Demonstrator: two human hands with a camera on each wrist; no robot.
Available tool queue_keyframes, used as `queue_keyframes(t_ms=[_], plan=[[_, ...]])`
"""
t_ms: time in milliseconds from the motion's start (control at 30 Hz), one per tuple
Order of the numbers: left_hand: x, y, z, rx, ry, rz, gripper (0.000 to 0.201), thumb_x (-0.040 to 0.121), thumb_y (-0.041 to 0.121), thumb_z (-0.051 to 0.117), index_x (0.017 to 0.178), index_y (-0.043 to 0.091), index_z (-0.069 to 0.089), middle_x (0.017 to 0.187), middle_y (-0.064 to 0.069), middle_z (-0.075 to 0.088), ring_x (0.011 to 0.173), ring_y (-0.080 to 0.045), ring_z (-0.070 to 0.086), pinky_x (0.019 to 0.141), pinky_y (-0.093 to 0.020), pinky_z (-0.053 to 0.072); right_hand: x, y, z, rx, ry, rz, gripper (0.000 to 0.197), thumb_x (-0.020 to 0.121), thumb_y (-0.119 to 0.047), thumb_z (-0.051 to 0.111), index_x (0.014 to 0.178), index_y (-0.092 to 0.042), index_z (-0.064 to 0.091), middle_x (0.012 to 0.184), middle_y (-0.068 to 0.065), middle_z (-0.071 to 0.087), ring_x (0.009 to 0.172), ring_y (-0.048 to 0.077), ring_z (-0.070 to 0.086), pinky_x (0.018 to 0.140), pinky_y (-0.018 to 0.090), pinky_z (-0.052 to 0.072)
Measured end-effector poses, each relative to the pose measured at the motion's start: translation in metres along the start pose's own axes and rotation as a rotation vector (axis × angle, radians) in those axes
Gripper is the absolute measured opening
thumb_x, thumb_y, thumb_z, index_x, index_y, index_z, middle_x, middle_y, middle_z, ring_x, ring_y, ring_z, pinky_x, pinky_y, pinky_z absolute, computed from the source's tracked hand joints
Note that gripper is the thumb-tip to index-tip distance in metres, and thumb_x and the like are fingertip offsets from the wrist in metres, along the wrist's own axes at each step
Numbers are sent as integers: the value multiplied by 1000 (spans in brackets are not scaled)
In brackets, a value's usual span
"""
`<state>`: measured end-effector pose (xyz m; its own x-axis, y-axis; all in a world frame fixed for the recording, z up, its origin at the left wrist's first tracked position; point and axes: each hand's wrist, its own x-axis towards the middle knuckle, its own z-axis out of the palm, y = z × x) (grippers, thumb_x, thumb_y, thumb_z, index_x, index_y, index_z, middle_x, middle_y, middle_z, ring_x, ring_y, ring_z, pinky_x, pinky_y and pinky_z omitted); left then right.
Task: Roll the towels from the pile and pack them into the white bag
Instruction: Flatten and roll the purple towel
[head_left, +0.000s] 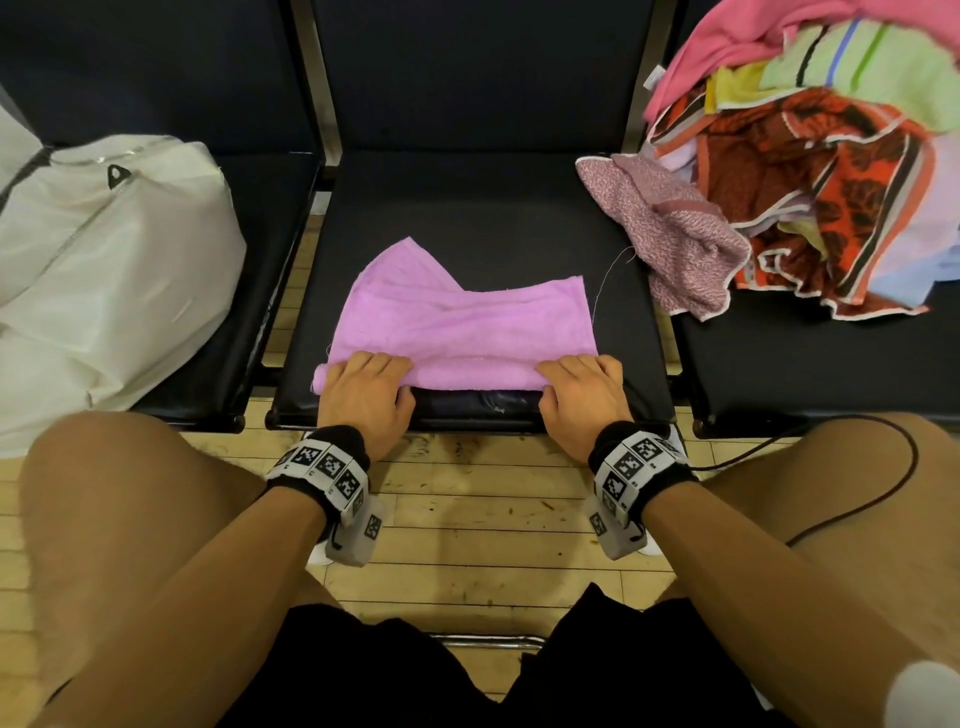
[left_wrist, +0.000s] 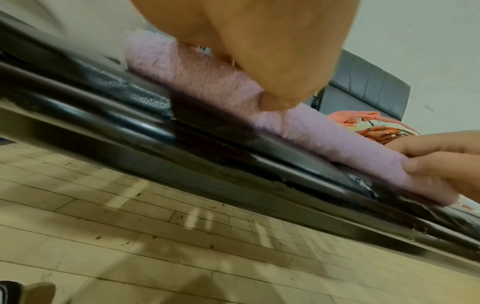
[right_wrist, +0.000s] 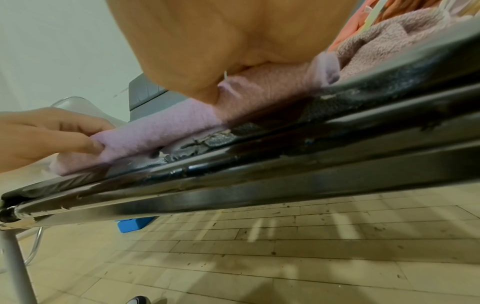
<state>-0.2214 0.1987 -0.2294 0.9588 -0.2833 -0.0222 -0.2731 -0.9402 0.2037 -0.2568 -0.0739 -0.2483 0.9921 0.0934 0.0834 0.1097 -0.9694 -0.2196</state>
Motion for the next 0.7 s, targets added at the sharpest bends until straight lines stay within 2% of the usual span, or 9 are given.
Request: queue_keyframes(t_ms=[133,267,367,433,467,533,600,633,700], plan=[[1,1,-2,-5,-10,-21,38,93,30,41,121,16,62,108,-5,68,104,-28,54,101,-46,33,0,0,-7,-13,-64,-9,46,88,-27,33,121,-19,62,106,2,68,101,24,57,96,37,27],[0,4,-4,39,-87,-29,42,87,38,28,106,20,60,85,2,65,83,-24,56,88,-41,36,2,0,-10,-36,-108,17,34,88,-24,37,113,-20,60,89,-1,67,85,22,57,90,38,33],[0,3,-2,34,-66,-38,39,91,41,35,113,21,60,99,0,64,92,-24,57,94,-44,38,1,1,-7,8,0,34,34,86,-21,43,115,-18,61,95,1,67,86,25,59,87,40,39],[1,3,-2,49,10,-37,31,93,37,48,116,21,62,108,-2,62,102,-26,55,99,-49,37,-1,2,-3,-7,120,-15,28,82,-15,53,106,-17,65,100,1,65,90,27,57,83,40,37],[1,3,-1,48,60,-17,26,93,32,54,113,20,64,108,-3,61,103,-28,55,99,-51,38,-2,2,0,-27,167,-55,24,78,-9,60,99,-17,67,98,1,64,89,27,57,81,39,33],[1,5,0,63,112,45,15,91,21,60,104,18,67,103,-5,63,96,-30,54,92,-51,40,-2,3,6,-52,217,-136,31,65,3,70,89,-17,68,92,-1,66,84,27,57,77,35,28],[0,8,3,83,83,93,16,90,12,60,104,17,67,101,-6,66,93,-30,54,86,-47,40,-2,1,9,-49,224,-169,38,57,7,73,87,-17,70,90,-1,68,83,27,58,78,34,33],[-1,9,3,78,66,97,19,91,12,59,107,17,67,103,-5,66,93,-30,54,87,-46,40,-4,-1,8,-44,210,-163,38,58,6,73,88,-17,71,91,-1,68,84,26,58,78,35,37],[-3,10,3,37,57,77,25,94,24,53,114,17,66,108,-4,66,97,-28,55,90,-45,41,-7,-5,5,-30,179,-139,27,70,-7,73,95,-16,70,95,0,69,89,25,58,83,38,43]])
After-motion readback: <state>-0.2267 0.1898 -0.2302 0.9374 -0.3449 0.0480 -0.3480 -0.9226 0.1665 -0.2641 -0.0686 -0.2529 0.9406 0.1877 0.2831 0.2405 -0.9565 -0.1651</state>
